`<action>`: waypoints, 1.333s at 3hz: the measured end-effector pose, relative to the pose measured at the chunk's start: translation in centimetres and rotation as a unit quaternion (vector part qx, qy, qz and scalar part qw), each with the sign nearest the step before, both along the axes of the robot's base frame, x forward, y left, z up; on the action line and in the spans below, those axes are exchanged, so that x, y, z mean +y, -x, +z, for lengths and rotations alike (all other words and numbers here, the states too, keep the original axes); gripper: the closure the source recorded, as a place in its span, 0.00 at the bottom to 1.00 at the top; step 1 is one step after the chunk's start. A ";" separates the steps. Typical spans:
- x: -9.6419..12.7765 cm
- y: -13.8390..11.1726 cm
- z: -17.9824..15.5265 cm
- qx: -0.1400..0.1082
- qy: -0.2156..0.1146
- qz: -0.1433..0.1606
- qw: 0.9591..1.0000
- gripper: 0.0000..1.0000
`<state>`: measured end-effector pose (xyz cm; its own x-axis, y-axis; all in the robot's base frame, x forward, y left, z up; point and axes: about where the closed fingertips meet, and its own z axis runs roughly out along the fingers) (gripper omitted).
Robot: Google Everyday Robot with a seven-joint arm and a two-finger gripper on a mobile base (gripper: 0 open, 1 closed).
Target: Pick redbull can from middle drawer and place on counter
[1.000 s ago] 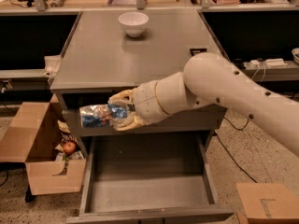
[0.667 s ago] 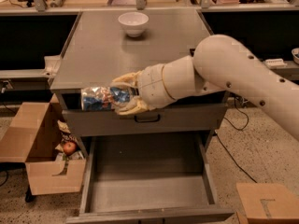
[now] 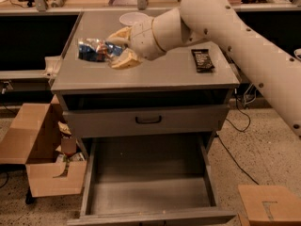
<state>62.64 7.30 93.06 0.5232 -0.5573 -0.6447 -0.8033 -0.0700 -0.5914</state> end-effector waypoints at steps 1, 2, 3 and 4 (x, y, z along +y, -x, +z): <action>0.9 -0.9 1.8 -0.010 -0.013 0.000 1.000 1.00; 0.9 -1.3 1.8 -0.006 -0.016 -0.003 1.000 1.00; 0.3 -4.7 1.4 0.023 -0.022 -0.034 0.999 1.00; -0.3 -8.6 0.4 0.074 -0.024 -0.067 0.995 1.00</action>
Offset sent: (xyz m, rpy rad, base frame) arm 0.0105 0.0101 0.0211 0.0302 -0.0231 0.0002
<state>71.20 7.01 93.45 0.3430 -0.5831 -0.7365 -0.8824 0.0689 -0.4655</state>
